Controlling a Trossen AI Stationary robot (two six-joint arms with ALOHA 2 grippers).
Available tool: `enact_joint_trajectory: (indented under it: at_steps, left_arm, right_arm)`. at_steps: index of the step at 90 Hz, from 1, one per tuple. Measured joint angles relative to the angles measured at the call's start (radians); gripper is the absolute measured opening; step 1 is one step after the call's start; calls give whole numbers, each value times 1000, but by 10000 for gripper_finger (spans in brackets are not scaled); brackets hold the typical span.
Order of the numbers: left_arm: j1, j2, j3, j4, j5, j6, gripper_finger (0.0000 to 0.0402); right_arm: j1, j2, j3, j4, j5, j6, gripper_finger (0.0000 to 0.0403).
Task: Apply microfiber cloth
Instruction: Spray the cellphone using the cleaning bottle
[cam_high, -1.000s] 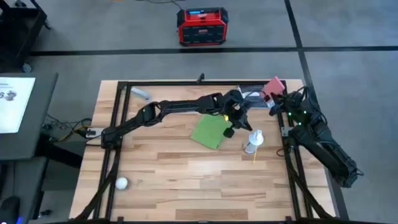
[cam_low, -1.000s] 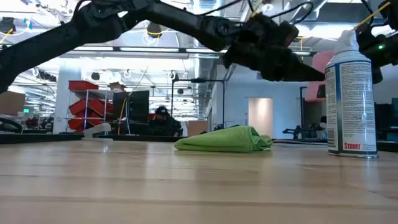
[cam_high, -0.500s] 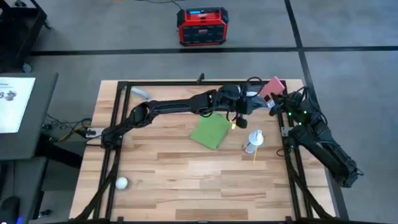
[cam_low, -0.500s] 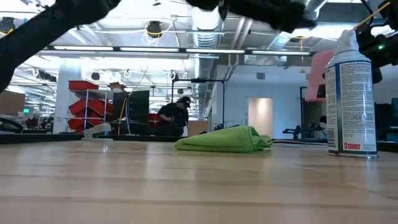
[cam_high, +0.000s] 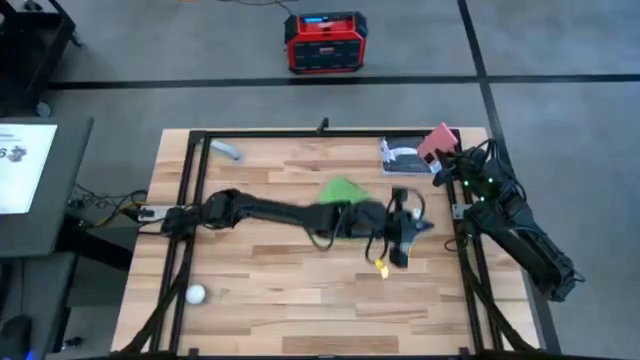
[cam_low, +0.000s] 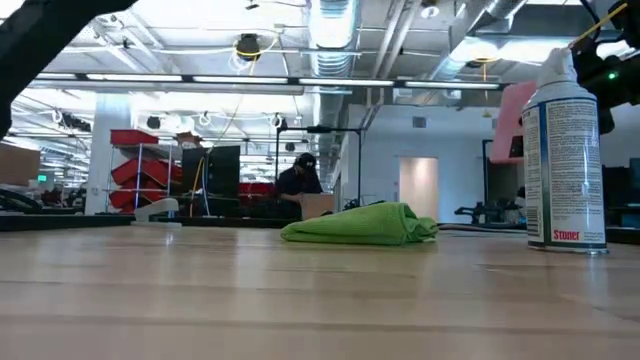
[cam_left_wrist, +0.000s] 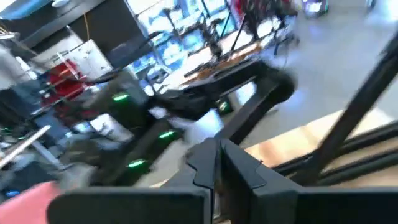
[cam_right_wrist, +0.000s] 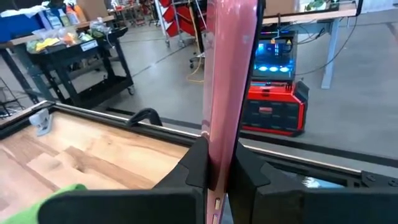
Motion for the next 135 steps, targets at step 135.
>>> enact_joint_trajectory:
  at_steps: [135]
  left_arm:
    - [36, 455, 11, 259, -687, -442, 0]
  right_arm:
    - [1, 0, 0, 8, -41, -8, 14]
